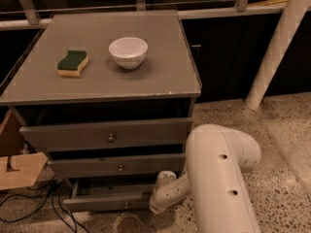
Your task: Close bottom drawer
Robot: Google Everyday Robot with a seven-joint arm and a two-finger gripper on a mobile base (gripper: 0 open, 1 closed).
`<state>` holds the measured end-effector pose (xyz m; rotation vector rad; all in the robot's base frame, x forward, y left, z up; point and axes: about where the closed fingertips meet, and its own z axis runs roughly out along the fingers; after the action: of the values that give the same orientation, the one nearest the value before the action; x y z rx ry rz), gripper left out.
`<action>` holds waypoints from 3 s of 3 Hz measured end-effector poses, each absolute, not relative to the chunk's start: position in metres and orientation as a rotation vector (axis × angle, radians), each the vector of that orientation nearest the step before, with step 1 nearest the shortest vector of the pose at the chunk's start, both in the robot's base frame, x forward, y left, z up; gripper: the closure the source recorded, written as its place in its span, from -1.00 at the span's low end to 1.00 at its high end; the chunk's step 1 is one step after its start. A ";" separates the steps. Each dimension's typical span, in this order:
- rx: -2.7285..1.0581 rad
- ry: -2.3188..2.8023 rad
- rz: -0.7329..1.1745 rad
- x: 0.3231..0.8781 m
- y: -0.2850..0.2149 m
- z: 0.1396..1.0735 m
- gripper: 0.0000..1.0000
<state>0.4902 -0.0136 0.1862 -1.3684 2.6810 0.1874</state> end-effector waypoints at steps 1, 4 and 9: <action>-1.335 2.649 0.124 0.508 -0.012 0.186 1.00; -1.349 2.632 0.113 0.510 -0.012 0.186 -0.45; -1.349 2.632 0.113 0.510 -0.012 0.186 -0.02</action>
Offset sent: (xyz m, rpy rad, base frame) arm 0.0152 0.0011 0.0000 -0.0123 -0.0500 -0.0132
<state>0.5097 -0.0119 0.1859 -1.3495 2.6325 0.1126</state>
